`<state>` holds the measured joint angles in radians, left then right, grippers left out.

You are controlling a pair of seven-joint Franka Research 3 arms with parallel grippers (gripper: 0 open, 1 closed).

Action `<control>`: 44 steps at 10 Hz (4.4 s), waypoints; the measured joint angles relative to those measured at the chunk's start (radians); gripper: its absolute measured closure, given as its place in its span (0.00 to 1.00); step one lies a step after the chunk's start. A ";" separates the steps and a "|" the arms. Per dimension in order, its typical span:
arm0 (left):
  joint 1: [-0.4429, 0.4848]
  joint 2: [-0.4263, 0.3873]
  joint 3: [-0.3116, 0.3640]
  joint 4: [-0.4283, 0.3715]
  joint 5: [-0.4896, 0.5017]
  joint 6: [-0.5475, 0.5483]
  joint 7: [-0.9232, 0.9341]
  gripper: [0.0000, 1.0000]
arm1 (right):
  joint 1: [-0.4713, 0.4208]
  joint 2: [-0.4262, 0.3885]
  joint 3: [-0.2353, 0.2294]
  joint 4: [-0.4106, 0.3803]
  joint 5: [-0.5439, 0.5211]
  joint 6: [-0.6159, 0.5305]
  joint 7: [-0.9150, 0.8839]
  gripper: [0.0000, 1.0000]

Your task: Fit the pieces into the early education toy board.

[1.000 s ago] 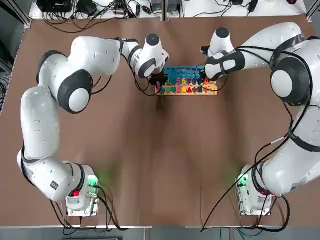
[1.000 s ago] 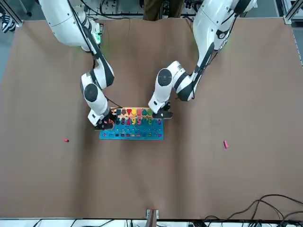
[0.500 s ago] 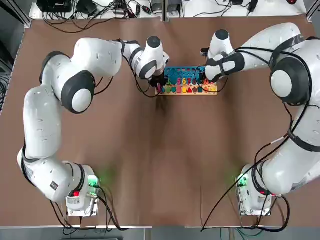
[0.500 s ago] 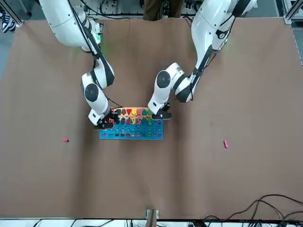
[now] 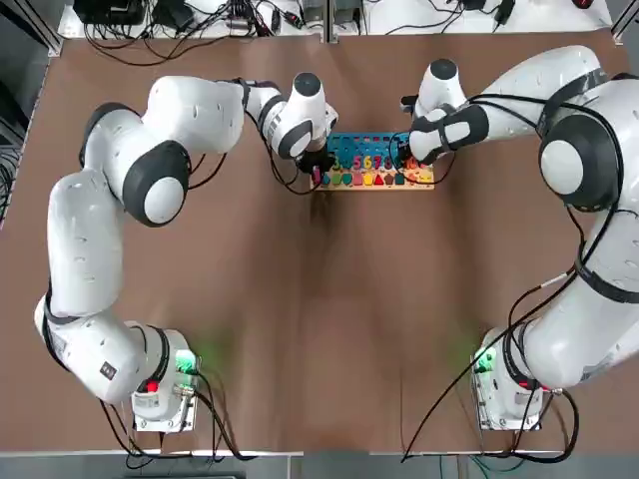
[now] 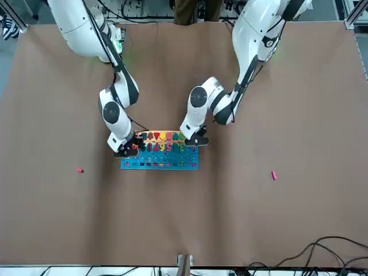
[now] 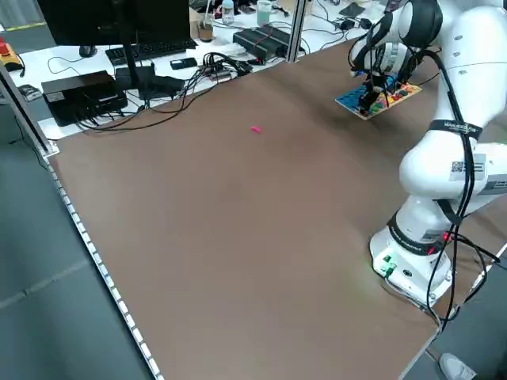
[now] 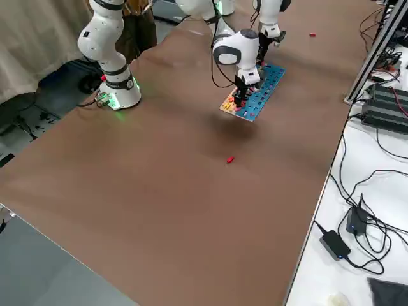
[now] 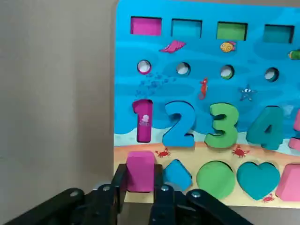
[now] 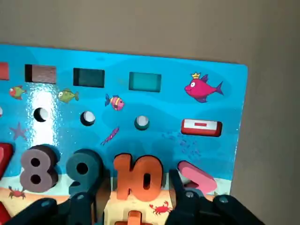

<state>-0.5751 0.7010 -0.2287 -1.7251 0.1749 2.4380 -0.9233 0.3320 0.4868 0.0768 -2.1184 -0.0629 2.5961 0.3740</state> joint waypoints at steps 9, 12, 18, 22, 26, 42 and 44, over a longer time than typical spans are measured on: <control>-0.003 0.000 0.000 0.000 0.000 -0.004 0.000 0.74 | 0.000 -0.004 -0.002 0.000 0.000 -0.006 0.000 0.49; -0.003 -0.001 0.000 0.000 0.000 -0.006 0.000 0.74 | 0.000 -0.006 -0.001 0.005 0.000 -0.027 0.000 0.49; -0.003 -0.001 -0.001 0.000 0.000 -0.008 0.000 0.74 | 0.001 -0.018 -0.001 0.017 0.000 -0.041 0.004 0.49; -0.003 -0.001 -0.001 0.000 0.000 -0.011 0.000 0.74 | -0.020 -0.070 -0.015 0.058 0.000 -0.143 0.006 0.48; -0.002 -0.001 0.000 0.000 0.000 -0.016 0.000 0.74 | -0.123 -0.097 -0.020 0.067 0.000 -0.161 -0.006 0.11; -0.004 -0.002 -0.004 0.003 0.000 -0.038 -0.002 0.74 | -0.469 0.015 -0.008 0.183 0.002 -0.167 -0.210 0.25; -0.004 -0.001 -0.004 0.004 0.000 -0.038 -0.002 0.74 | -0.498 0.024 -0.008 0.188 0.002 -0.170 -0.237 0.25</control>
<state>-0.5793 0.6995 -0.2330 -1.7215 0.1750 2.4002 -0.9253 -0.1655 0.5106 0.0686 -1.9309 -0.0605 2.4266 0.1368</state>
